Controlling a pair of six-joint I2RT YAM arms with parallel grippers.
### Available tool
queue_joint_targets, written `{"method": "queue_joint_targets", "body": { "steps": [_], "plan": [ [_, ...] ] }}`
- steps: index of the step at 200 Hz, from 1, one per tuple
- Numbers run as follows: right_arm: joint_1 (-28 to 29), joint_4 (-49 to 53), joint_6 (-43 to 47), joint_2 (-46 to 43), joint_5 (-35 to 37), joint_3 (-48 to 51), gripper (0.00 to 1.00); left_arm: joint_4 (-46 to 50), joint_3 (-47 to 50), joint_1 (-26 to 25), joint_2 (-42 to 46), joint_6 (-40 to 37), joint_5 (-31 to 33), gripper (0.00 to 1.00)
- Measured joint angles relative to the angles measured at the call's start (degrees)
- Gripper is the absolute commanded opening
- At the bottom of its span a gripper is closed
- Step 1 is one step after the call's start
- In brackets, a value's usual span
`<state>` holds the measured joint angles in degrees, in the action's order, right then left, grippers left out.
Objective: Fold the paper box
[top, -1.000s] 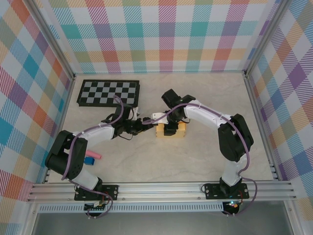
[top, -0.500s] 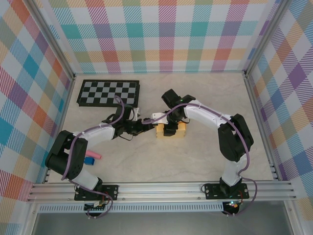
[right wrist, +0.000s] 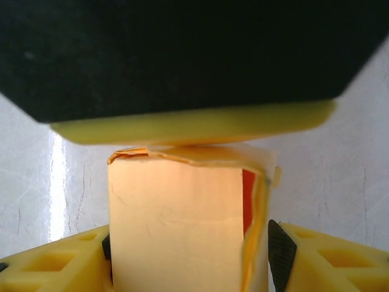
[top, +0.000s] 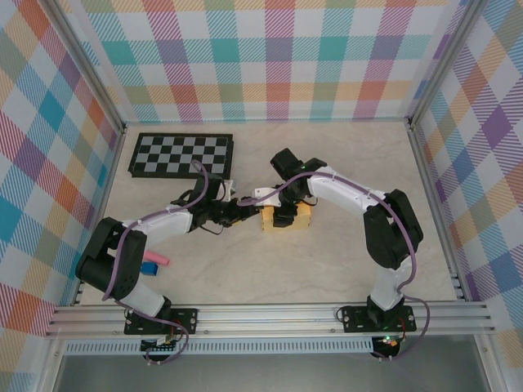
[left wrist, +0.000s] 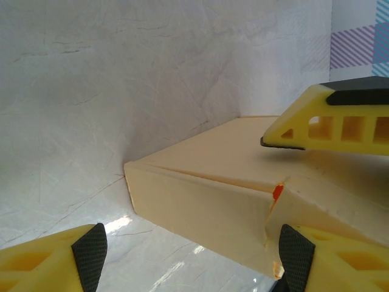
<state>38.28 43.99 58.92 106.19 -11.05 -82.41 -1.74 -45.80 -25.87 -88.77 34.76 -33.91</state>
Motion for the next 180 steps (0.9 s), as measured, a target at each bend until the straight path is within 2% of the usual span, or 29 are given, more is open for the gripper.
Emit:
{"method": "queue_joint_targets", "body": {
  "steps": [25,68,118,180],
  "plan": [
    [-0.1,-0.4,0.0,0.0,-0.1,0.0,0.67,0.1,-0.6,0.0,0.0,0.4,-0.1,0.78],
    [-0.4,-0.9,-0.3,0.0,-0.2,0.0,0.76,0.2,-0.8,0.0,0.0,0.4,-0.2,0.77],
    [-0.4,-0.9,-0.7,0.0,-0.7,0.1,0.82,0.2,-0.7,0.0,0.0,0.0,-0.2,0.78],
    [-0.4,-4.7,-1.1,-2.5,-1.5,6.0,0.82,1.0,-0.7,-0.2,-0.2,-1.4,-0.2,0.77]
  ]
}}
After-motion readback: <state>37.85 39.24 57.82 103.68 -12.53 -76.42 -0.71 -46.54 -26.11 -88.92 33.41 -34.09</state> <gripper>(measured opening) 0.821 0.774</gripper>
